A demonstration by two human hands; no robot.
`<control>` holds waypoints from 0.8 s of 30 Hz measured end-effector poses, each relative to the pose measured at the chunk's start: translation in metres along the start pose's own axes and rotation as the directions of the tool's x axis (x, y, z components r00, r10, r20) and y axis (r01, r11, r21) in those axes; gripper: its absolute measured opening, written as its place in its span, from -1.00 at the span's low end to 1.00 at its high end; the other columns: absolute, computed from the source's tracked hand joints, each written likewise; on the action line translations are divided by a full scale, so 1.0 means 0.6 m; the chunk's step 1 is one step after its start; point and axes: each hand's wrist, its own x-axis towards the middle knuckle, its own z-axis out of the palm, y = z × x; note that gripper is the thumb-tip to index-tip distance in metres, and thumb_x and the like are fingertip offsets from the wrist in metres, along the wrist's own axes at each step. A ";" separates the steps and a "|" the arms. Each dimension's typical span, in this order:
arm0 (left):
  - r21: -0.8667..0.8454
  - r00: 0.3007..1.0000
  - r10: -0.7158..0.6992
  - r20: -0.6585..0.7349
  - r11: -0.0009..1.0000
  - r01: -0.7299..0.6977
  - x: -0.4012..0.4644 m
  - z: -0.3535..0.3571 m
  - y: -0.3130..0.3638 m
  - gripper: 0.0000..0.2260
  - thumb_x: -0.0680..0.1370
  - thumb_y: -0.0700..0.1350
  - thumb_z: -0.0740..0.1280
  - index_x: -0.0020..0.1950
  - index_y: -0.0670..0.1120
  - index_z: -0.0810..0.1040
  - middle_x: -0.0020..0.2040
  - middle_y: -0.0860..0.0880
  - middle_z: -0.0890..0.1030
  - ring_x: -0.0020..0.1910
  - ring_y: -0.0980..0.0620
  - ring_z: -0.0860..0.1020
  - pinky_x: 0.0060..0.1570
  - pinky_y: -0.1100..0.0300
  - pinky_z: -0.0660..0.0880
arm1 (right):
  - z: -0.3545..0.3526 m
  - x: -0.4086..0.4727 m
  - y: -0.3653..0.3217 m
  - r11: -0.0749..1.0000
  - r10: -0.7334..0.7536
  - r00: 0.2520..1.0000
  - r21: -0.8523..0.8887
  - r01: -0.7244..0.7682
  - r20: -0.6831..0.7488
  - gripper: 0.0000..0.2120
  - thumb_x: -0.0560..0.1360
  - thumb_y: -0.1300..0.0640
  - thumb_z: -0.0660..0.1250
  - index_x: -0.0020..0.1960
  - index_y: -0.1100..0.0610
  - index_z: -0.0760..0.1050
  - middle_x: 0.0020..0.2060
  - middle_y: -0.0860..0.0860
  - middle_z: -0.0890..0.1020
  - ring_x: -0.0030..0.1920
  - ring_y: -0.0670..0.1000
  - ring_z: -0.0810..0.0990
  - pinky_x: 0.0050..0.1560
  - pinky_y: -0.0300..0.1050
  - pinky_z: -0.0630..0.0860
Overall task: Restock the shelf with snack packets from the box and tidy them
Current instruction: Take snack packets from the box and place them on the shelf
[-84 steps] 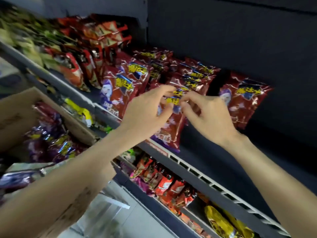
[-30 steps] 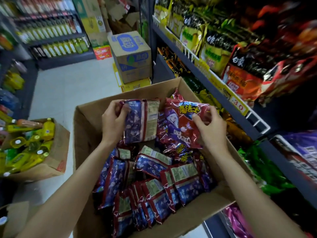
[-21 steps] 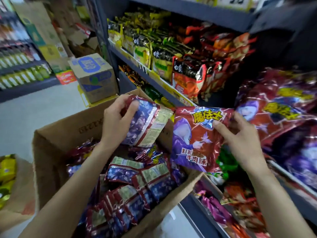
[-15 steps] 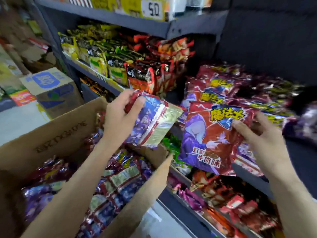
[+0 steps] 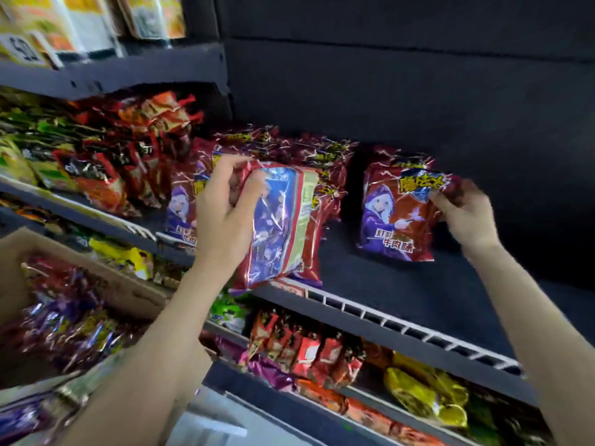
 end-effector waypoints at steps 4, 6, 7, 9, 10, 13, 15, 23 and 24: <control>0.092 0.999 0.046 0.012 0.995 -0.047 0.008 0.079 0.017 -0.99 0.60 -0.06 0.21 -0.02 0.04 0.40 -0.26 0.00 0.55 -0.28 0.02 0.53 -0.29 0.15 0.42 | 0.018 0.053 0.026 0.990 -0.008 1.000 -0.143 0.006 -0.010 -0.81 0.50 0.08 0.38 -0.16 0.07 0.37 -0.25 -0.04 0.53 -0.15 0.01 0.51 -0.08 -0.05 0.44; 0.148 0.995 0.098 -0.014 0.984 -0.095 0.011 0.124 0.019 -0.94 0.60 -0.09 0.22 -0.01 -0.07 0.43 -0.30 -0.06 0.55 -0.34 -0.01 0.50 -0.34 0.07 0.40 | 0.017 0.074 0.039 0.946 0.023 1.000 -0.324 -0.016 0.017 -0.78 0.49 -0.03 0.38 -0.05 0.08 0.42 -0.12 0.02 0.58 -0.04 0.06 0.53 -0.06 -0.12 0.41; 0.178 0.991 0.130 -0.035 0.976 -0.122 0.012 0.148 0.019 -0.91 0.60 -0.11 0.22 -0.03 -0.12 0.43 -0.34 -0.07 0.54 -0.38 0.00 0.47 -0.36 0.07 0.39 | 0.012 0.082 0.047 0.905 0.062 0.998 -0.422 -0.046 0.024 -0.69 0.49 -0.09 0.36 0.06 0.11 0.45 0.02 0.10 0.59 0.08 0.12 0.53 0.00 -0.09 0.42; 0.270 0.979 0.192 -0.062 0.948 -0.169 0.012 0.194 0.016 -0.88 0.59 -0.12 0.21 -0.06 -0.17 0.42 -0.42 -0.06 0.49 -0.48 0.02 0.40 -0.42 0.10 0.31 | -0.006 0.091 0.055 0.861 0.146 0.989 -0.498 -0.109 0.037 -0.52 0.47 -0.18 0.34 0.21 0.16 0.46 0.15 0.16 0.57 0.16 0.17 0.52 0.02 -0.07 0.44; 0.318 0.975 0.214 -0.065 0.930 -0.183 0.012 0.218 0.014 -0.86 0.59 -0.11 0.21 -0.07 -0.18 0.42 -0.44 -0.04 0.46 -0.52 0.04 0.37 -0.46 0.11 0.27 | -0.016 0.093 0.057 0.886 0.177 0.983 -0.443 -0.136 0.051 -0.50 0.46 -0.18 0.35 0.21 0.16 0.46 0.11 0.14 0.60 0.06 0.13 0.57 -0.06 -0.12 0.48; 0.385 0.977 0.203 -0.059 0.908 -0.166 0.012 0.291 0.000 -0.85 0.60 -0.12 0.20 -0.07 -0.20 0.42 -0.45 0.05 0.38 -0.54 -0.02 0.40 -0.49 0.19 0.19 | -0.047 0.078 0.054 0.977 0.192 0.977 -0.116 -0.181 0.090 -0.66 0.51 -0.07 0.35 0.13 0.15 0.43 -0.08 0.05 0.63 -0.22 -0.02 0.63 -0.19 -0.18 0.58; 0.385 0.986 0.159 -0.043 0.914 -0.131 0.008 0.339 -0.010 -0.78 0.59 -0.05 0.16 -0.03 -0.20 0.44 -0.42 0.05 0.42 -0.50 -0.08 0.49 -0.46 0.20 0.24 | -0.060 0.061 0.049 0.986 0.160 0.980 0.018 -0.164 0.116 -0.79 0.55 0.02 0.30 0.11 0.09 0.41 -0.12 -0.02 0.59 -0.22 -0.05 0.63 -0.15 -0.17 0.61; 0.182 0.887 -0.069 0.456 0.983 -0.017 -0.023 0.442 -0.048 -0.64 0.49 0.00 0.36 0.25 -0.02 0.43 0.04 0.03 0.60 0.04 -0.01 0.56 0.03 -0.03 0.50 | -0.077 0.036 0.064 0.987 0.163 0.966 -0.027 -0.161 0.201 -0.79 0.58 -0.08 0.18 0.01 0.02 0.49 -0.06 -0.01 0.60 -0.02 -0.01 0.60 0.15 -0.04 0.53; 0.250 0.879 -0.028 0.475 0.963 -0.104 -0.025 0.437 -0.063 -0.59 0.45 -0.05 0.38 0.28 -0.02 0.43 0.08 0.00 0.57 0.09 -0.04 0.53 0.04 -0.06 0.49 | -0.078 0.036 0.068 0.986 0.154 0.970 -0.089 -0.139 0.187 -0.80 0.59 -0.01 0.20 0.07 0.10 0.48 -0.06 0.01 0.59 -0.09 -0.07 0.57 0.06 -0.23 0.53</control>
